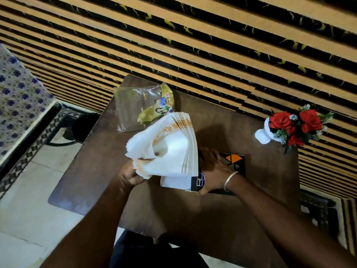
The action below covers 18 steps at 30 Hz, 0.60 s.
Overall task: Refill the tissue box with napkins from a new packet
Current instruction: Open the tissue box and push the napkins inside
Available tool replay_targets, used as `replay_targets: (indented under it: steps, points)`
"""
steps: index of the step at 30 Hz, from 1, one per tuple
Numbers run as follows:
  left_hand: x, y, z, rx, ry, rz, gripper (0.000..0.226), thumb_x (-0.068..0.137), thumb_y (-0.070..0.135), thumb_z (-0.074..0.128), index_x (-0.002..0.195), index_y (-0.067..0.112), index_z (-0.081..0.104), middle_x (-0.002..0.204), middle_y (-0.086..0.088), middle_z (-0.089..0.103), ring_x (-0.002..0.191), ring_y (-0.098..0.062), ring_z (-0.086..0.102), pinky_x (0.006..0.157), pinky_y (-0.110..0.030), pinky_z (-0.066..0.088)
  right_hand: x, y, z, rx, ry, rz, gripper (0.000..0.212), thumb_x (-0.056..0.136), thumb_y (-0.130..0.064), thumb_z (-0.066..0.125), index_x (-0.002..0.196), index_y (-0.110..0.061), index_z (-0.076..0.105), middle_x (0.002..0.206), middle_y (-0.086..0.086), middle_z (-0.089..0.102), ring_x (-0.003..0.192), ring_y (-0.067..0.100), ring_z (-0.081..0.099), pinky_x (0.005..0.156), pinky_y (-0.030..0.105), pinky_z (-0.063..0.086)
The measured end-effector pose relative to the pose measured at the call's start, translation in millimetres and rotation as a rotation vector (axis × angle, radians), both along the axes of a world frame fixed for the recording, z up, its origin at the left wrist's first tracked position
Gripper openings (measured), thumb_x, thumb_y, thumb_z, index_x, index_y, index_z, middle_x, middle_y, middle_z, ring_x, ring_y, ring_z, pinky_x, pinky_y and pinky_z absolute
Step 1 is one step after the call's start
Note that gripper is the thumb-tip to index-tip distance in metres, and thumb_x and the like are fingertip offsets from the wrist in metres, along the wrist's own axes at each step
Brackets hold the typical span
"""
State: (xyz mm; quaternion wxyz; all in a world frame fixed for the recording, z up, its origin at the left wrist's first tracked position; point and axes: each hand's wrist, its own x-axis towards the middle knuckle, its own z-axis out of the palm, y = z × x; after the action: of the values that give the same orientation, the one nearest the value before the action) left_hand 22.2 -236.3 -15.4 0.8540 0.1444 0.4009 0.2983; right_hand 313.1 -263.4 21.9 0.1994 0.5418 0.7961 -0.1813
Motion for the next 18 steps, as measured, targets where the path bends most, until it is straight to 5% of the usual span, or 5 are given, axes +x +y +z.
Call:
replay_targets:
  steps: [4, 7, 11, 15, 18]
  points:
    - [34, -14, -25, -0.038, -0.052, -0.044, 0.056, 0.020, 0.035, 0.103, 0.063, 0.009, 0.079, 0.054, -0.006, 0.067, 0.039, -0.013, 0.061, 0.035, -0.019, 0.046, 3, 1, 7, -0.099, 0.086, -0.080, 0.136, 0.059, -0.063, 0.081, 0.158, -0.018, 0.001, 0.164, 0.012, 0.004, 0.151, 0.032, -0.005, 0.123, 0.048, -0.010]
    - [33, -19, -34, -0.073, -0.074, -0.086, 0.047, 0.034, 0.031, 0.102, 0.070, 0.009, 0.079, 0.062, -0.007, 0.069, 0.046, -0.016, 0.064, 0.041, -0.022, 0.050, 4, 3, 3, -0.065, 0.040, -0.075, 0.144, 0.051, -0.071, 0.079, 0.157, -0.015, 0.000, 0.165, 0.016, 0.004, 0.153, 0.033, -0.002, 0.125, 0.050, -0.002]
    - [26, -15, -29, -0.061, 0.004, -0.054, 0.009, 0.063, 0.010, 0.076, 0.068, 0.004, 0.079, 0.062, -0.014, 0.071, 0.048, -0.022, 0.068, 0.040, -0.024, 0.053, 8, 1, 4, -0.017, 0.051, -0.084, 0.150, 0.046, -0.073, 0.075, 0.156, -0.018, -0.012, 0.166, 0.009, 0.001, 0.154, 0.027, 0.001, 0.125, 0.049, 0.004]
    - [21, -4, -40, -0.124, 0.201, -0.124, 0.029, 0.093, -0.005, 0.043, 0.087, 0.007, 0.069, 0.073, -0.009, 0.073, 0.055, -0.016, 0.072, 0.051, -0.027, 0.059, 15, -1, 14, 0.032, 0.131, -0.106, 0.148, 0.047, -0.075, 0.072, 0.156, -0.021, -0.013, 0.164, 0.005, 0.005, 0.153, 0.025, 0.006, 0.125, 0.047, 0.006]
    - [23, 0, -45, -0.091, 0.325, -0.211, 0.029, 0.100, -0.007, 0.040, 0.089, 0.015, 0.055, 0.058, 0.007, 0.073, 0.049, -0.003, 0.069, 0.050, -0.020, 0.058, 18, -2, 21, 0.074, 0.177, -0.111, 0.146, 0.048, -0.076, 0.072, 0.156, -0.021, -0.009, 0.161, 0.003, 0.011, 0.151, 0.023, 0.012, 0.125, 0.043, 0.008]
